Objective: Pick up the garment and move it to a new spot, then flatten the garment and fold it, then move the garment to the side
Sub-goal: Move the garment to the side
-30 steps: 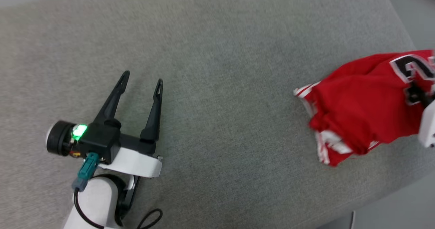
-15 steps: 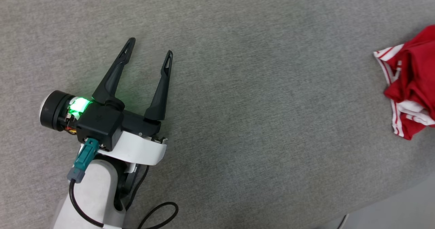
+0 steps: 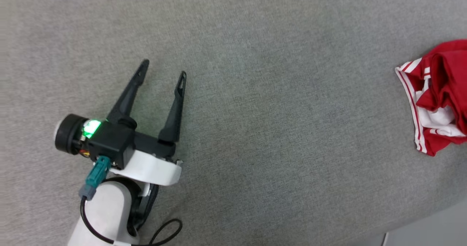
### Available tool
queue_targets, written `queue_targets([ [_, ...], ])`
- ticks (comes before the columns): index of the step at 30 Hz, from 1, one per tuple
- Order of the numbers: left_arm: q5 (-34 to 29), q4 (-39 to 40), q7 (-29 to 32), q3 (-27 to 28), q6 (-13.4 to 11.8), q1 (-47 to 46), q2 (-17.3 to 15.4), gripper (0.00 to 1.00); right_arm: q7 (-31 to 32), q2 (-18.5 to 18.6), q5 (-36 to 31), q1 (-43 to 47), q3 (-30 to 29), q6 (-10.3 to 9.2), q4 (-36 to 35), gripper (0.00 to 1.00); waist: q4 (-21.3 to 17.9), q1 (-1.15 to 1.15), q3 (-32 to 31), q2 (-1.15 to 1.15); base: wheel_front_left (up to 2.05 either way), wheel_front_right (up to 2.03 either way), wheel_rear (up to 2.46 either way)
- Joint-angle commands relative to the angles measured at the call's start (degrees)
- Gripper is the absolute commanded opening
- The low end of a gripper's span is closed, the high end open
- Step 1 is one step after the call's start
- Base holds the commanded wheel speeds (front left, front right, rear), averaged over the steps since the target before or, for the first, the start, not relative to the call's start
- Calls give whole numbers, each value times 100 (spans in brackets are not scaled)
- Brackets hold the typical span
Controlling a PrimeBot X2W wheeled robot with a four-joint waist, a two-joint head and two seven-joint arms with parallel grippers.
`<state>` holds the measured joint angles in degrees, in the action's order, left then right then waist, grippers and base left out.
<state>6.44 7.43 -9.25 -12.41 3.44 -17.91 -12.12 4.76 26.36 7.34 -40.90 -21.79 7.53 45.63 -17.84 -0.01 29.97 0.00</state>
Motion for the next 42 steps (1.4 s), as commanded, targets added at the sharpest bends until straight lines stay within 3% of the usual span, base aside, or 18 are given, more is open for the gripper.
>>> queue_targets([
  [1,41,-52,-52,8,-38,109,23,100,-113,-48,-37,142,-41,-9,-42,100,90,1,-257,0,0,0,0],
  [11,342,-668,-355,93,-201,639,232,100,-782,-507,-29,1190,-252,-8,-770,100,625,1,-1357,0,0,0,0],
  [18,517,-1021,-470,224,-353,1061,309,100,-848,-1017,63,2107,-91,-8,-1639,100,1044,1,-1985,0,0,0,0],
  [30,718,-1484,-560,397,-450,1567,333,100,-842,-1809,243,3452,885,-7,-3095,100,1539,1,-2603,0,0,0,0],
  [42,779,-1742,-596,482,-480,1870,365,100,-756,-2041,264,4221,1749,-7,-4209,100,1724,1,-3082,0,0,0,0],
])
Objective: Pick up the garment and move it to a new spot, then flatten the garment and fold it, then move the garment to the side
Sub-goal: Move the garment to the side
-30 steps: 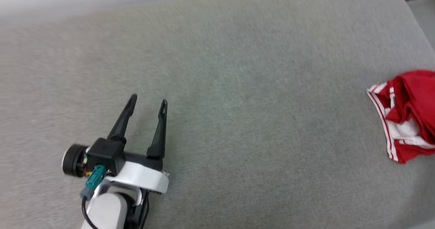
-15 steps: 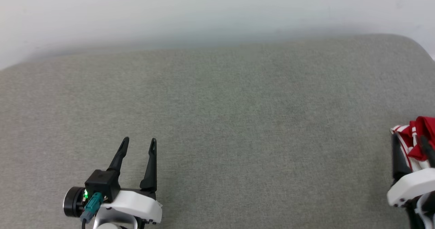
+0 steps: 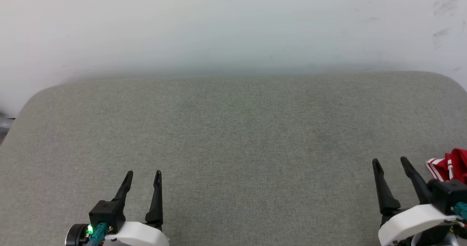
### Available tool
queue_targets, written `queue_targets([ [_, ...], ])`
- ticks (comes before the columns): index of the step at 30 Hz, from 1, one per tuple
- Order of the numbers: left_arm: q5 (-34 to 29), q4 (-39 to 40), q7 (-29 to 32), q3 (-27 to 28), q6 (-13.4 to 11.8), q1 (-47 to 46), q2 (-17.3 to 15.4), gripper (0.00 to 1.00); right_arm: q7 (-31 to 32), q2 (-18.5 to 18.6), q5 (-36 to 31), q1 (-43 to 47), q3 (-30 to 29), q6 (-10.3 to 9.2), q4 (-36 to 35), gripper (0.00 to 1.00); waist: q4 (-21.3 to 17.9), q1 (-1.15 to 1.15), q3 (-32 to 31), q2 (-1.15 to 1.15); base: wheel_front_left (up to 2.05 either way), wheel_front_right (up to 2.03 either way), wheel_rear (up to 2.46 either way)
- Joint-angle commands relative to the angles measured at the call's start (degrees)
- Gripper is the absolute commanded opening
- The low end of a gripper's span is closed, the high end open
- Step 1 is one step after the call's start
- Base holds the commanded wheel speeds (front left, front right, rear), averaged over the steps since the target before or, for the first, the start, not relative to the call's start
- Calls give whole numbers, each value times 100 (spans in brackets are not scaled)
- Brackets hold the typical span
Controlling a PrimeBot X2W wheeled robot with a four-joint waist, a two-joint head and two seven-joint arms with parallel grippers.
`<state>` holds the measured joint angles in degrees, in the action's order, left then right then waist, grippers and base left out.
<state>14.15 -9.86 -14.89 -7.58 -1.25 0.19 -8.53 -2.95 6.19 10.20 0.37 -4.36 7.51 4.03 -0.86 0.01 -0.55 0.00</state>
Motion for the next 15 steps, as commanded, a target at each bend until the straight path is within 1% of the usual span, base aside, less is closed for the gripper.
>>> queue_targets([
  [1,7,-13,-33,-4,-7,77,12,100,28,-38,-58,148,37,-5,-130,100,35,-1,-49,0,0,0,0],
  [9,-17,-32,-39,21,-13,156,-23,100,124,-194,-176,577,44,-4,-771,100,80,-1,-148,0,0,0,0],
  [15,-59,-58,-40,18,-1,156,-51,100,218,-261,-208,776,-27,-5,-976,100,85,-1,-168,0,0,0,0],
])
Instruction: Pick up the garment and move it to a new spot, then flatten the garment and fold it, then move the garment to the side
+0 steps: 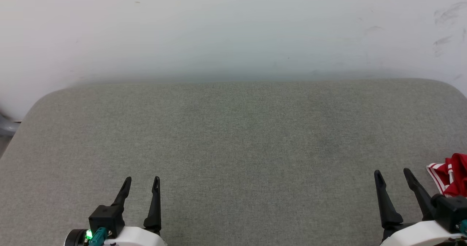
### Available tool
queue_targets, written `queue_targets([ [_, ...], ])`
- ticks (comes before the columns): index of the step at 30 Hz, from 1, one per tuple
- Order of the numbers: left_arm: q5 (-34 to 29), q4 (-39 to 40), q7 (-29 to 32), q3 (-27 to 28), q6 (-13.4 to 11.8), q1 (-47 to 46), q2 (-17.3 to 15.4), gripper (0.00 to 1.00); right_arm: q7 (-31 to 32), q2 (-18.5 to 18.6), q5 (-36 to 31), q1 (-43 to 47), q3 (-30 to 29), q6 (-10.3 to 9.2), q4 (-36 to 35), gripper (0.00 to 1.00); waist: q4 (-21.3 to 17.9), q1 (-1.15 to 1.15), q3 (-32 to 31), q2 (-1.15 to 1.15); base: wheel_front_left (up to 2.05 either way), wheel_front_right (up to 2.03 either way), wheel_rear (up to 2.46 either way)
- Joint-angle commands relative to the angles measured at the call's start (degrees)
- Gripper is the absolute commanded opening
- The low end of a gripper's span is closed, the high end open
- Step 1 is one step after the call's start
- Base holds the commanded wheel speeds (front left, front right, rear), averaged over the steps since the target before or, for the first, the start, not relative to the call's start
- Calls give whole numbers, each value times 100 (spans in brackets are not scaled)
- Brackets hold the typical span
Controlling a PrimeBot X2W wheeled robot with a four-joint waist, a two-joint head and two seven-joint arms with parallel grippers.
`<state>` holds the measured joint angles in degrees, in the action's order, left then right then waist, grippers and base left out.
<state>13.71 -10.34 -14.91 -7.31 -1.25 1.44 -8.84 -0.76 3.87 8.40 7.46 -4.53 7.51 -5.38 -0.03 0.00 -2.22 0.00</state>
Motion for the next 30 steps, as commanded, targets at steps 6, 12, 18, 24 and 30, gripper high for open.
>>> queue_targets([
  [6,-33,-49,-38,-24,13,-2,-15,100,-28,-55,-13,7,-24,-4,11,100,3,0,17,0,0,0,0],
  [12,-43,-75,-39,-21,26,-61,-17,100,-56,-51,-16,-67,-18,-4,77,100,21,0,40,0,0,0,0],
  [18,-56,-98,-38,-7,-2,-86,-6,100,-100,-5,-31,-83,-10,-5,134,100,34,0,48,0,0,0,0],
  [24,-26,-142,2,-7,23,-17,25,0,-96,-13,-22,-30,-19,0,206,0,46,0,58,0,0,0,0],
  [30,347,-319,142,75,64,25,86,0,-35,-36,380,-65,-34,0,461,0,45,-1,63,0,0,0,0],
])
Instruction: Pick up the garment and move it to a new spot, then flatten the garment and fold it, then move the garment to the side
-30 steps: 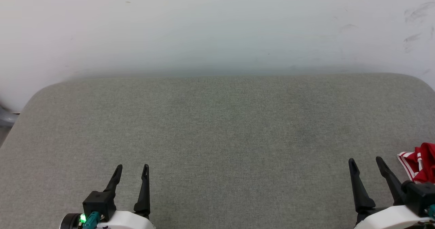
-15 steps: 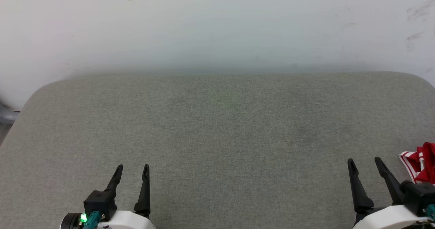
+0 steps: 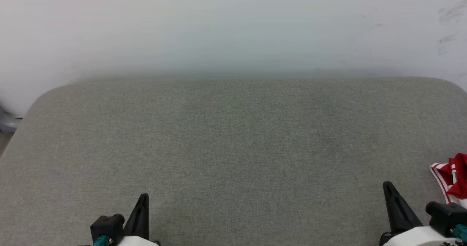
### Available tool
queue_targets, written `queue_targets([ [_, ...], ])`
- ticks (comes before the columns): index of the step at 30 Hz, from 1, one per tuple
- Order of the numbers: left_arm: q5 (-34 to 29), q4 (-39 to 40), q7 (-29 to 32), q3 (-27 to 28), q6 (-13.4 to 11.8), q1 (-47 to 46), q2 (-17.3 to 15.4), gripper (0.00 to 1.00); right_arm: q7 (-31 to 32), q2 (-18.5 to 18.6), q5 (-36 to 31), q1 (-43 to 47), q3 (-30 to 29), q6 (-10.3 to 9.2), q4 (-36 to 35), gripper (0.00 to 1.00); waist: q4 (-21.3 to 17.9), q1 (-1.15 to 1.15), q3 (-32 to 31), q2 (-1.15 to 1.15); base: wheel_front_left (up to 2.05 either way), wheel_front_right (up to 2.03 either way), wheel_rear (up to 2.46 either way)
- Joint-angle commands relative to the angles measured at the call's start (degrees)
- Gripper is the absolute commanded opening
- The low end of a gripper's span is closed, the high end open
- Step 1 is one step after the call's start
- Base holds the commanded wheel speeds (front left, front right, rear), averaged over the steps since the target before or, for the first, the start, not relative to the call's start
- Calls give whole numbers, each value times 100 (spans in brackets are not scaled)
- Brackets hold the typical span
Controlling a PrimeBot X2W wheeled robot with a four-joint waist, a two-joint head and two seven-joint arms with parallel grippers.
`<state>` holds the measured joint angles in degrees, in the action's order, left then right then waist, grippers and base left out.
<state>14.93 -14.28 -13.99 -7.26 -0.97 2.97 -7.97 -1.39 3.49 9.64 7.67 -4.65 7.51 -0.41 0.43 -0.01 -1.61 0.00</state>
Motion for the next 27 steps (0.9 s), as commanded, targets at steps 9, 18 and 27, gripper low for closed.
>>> queue_targets([
  [9,1060,79,270,213,127,-217,55,0,112,-4,1146,-232,-39,0,117,0,-4,0,14,0,0,0,0],
  [18,1913,83,490,358,219,-311,112,0,194,-12,2056,-383,-55,0,278,0,-7,0,27,0,0,0,0],
  [27,2682,81,695,493,306,-399,166,0,273,-19,2875,-527,-72,-1,427,0,-10,0,40,0,0,0,0],
])
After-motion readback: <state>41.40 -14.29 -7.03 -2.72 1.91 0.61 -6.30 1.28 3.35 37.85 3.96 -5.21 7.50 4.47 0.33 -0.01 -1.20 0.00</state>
